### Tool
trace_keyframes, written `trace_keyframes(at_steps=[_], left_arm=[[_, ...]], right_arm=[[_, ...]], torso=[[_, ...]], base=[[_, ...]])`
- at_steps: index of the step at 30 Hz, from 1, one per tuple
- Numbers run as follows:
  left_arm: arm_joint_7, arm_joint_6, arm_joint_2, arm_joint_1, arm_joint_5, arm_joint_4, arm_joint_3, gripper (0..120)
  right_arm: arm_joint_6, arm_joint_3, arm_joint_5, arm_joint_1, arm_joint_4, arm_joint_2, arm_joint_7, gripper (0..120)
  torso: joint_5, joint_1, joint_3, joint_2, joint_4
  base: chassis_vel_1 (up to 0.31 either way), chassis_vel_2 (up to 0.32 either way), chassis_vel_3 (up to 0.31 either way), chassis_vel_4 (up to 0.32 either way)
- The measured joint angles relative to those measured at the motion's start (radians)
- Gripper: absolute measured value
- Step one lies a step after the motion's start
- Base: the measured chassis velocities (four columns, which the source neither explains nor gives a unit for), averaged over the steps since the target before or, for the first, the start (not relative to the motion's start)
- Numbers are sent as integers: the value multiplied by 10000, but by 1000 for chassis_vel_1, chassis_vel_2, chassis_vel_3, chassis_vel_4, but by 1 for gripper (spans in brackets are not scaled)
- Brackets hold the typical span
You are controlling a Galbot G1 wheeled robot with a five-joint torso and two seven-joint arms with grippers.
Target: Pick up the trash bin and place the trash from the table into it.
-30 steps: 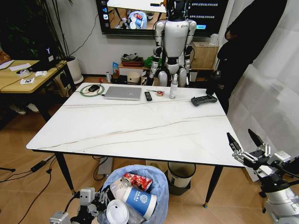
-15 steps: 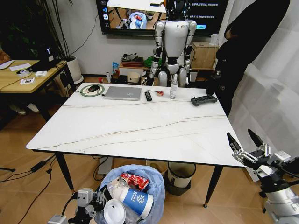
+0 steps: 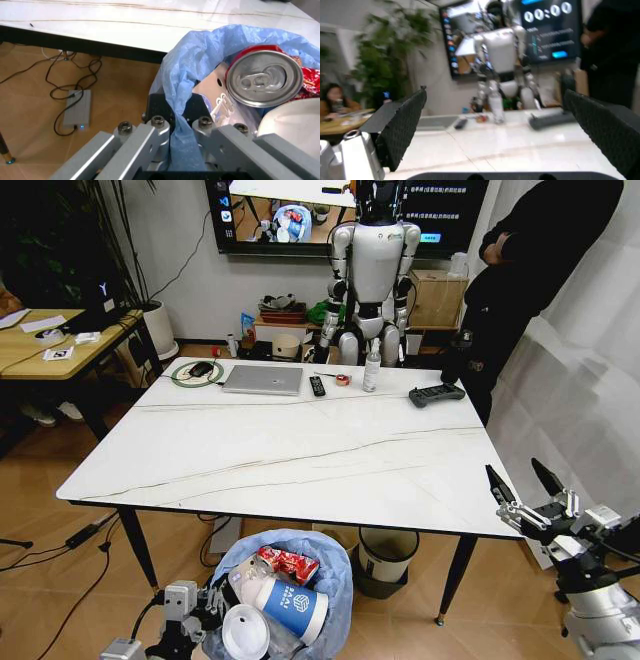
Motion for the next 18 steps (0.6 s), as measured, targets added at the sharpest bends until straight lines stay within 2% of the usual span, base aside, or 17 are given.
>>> trace_keyframes(at_steps=[1, 3, 4, 11, 16, 17, 18], left_arm=[[0, 2, -6, -20, -7, 24, -4, 0], [-1, 4, -7, -49, -18, 58, -10, 0], [-2, 7, -7, -95, -45, 104, -11, 0], [-63, 45, 19, -360, -168, 375, 56, 0], [-84, 76, 124, -495, -264, 484, 80, 0], [-95, 83, 143, -516, -284, 497, 82, 0], [-104, 100, 199, -575, -315, 542, 104, 0]], right_arm=[[64, -119, -487, 65, -228, 449, 233, 100], [107, -178, -755, 102, -348, 691, 360, 100], [134, -198, -868, 125, -385, 789, 409, 100], [172, -207, -943, 106, -416, 860, 471, 100], [382, 120, -937, -378, -314, 969, 967, 100], [473, 263, -923, -589, -252, 1002, 1134, 100], [581, 448, -902, -1008, -190, 1055, 1391, 100]], torso=[[19, 0, 1, -1, -4], [19, 1, 1, -1, -4], [7, 0, 1, 0, -3], [11, 1, 0, 0, 1], [19, 1, 0, -1, 4], [14, 1, 1, -1, 3], [-5, -1, 0, 1, -9]], base=[[0, 0, 0, 0], [0, 0, 0, 0], [0, 0, 0, 0], [0, 0, 0, 0], [0, 0, 0, 0], [0, 0, 0, 0], [0, 0, 0, 0]])
